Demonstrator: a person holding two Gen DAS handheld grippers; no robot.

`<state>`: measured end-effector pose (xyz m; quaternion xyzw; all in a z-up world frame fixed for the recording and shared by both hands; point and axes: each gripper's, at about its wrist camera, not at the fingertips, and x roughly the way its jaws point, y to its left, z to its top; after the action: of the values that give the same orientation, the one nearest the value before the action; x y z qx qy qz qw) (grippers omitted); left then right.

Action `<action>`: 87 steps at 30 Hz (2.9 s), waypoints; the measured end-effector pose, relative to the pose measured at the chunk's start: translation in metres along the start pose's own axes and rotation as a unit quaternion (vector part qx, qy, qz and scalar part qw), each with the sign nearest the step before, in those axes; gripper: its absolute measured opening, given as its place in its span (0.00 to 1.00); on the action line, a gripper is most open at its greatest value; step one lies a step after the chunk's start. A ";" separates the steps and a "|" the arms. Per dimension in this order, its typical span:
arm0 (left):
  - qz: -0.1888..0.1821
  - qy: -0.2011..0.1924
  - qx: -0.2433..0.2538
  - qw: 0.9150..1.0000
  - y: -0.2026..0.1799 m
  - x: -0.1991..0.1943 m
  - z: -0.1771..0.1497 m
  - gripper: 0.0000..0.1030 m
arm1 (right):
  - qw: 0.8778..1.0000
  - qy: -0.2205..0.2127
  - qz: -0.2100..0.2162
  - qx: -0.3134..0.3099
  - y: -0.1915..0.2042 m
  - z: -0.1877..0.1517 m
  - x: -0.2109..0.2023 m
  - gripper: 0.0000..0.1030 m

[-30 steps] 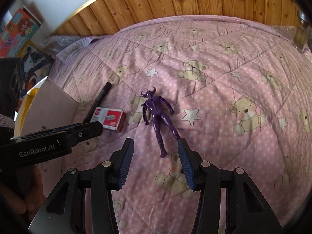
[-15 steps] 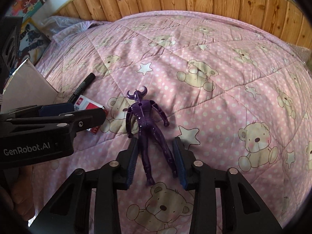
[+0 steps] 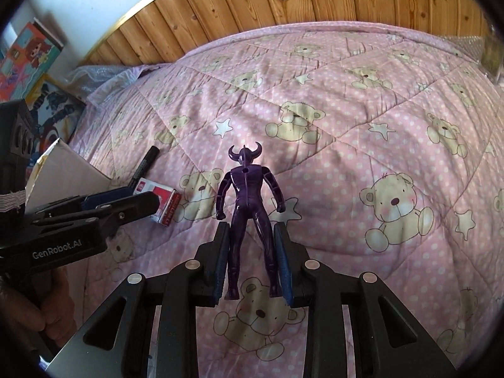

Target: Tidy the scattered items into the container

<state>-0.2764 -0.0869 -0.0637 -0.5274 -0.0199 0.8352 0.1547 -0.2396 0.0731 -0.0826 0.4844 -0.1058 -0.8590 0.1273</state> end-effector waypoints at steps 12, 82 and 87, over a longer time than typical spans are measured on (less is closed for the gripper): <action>0.051 -0.007 0.052 0.997 -0.018 0.028 0.004 0.66 | 1.000 0.012 0.007 0.002 -0.002 -0.003 0.021 0.29; 0.022 -0.052 -0.037 0.998 0.030 -0.027 0.026 0.32 | 0.994 -0.008 0.060 0.094 -0.019 0.000 -0.011 0.26; -0.016 -0.031 -0.036 0.999 0.010 -0.032 0.005 0.32 | 0.994 -0.002 0.048 0.095 -0.016 -0.014 -0.019 0.26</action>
<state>-0.2707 -0.1051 -0.0355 -0.5061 -0.0631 0.8473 0.1483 -0.2201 0.0933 -0.0790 0.4866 -0.2105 -0.8391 0.1217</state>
